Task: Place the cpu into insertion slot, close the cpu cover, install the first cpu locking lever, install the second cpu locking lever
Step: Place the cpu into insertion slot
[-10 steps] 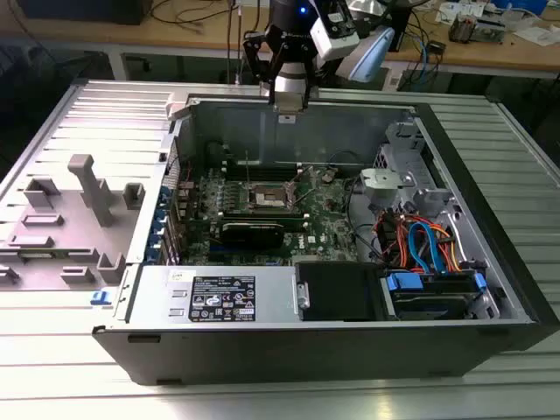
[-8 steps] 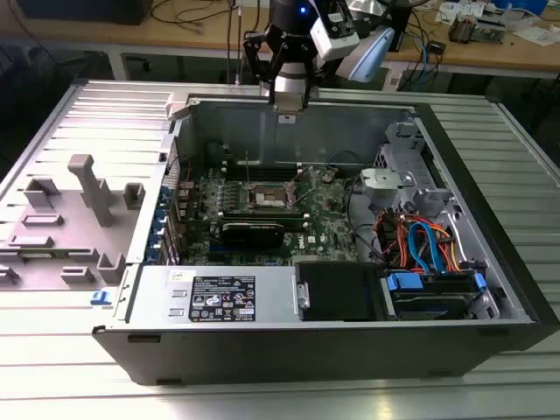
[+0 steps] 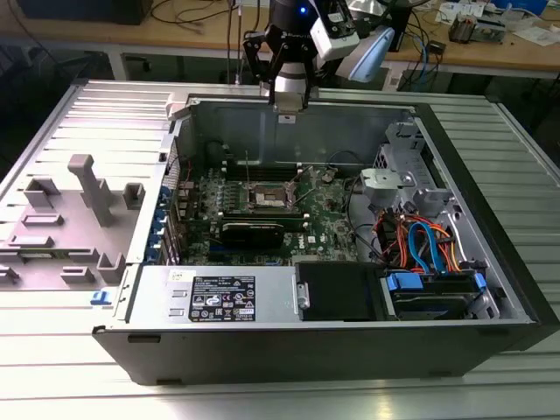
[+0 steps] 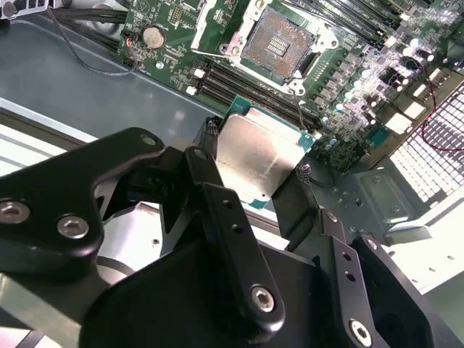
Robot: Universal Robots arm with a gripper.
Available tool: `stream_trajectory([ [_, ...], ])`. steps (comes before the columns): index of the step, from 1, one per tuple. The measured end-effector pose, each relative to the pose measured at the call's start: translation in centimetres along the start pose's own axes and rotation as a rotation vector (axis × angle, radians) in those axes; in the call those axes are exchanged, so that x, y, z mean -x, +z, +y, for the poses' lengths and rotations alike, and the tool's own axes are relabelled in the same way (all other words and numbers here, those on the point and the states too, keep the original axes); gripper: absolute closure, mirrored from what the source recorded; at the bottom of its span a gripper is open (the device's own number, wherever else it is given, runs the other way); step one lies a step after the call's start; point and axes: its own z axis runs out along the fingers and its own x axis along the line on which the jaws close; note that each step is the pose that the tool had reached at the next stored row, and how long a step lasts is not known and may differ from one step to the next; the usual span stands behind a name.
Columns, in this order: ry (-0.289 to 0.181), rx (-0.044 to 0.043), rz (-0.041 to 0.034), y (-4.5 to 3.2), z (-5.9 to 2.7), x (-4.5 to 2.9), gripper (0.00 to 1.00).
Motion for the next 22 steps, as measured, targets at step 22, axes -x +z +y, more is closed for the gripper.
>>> stream_trajectory([
  [22, 0.279, 0.0012, -0.0246, 0.79, -0.08, 0.02, 0.45],
])
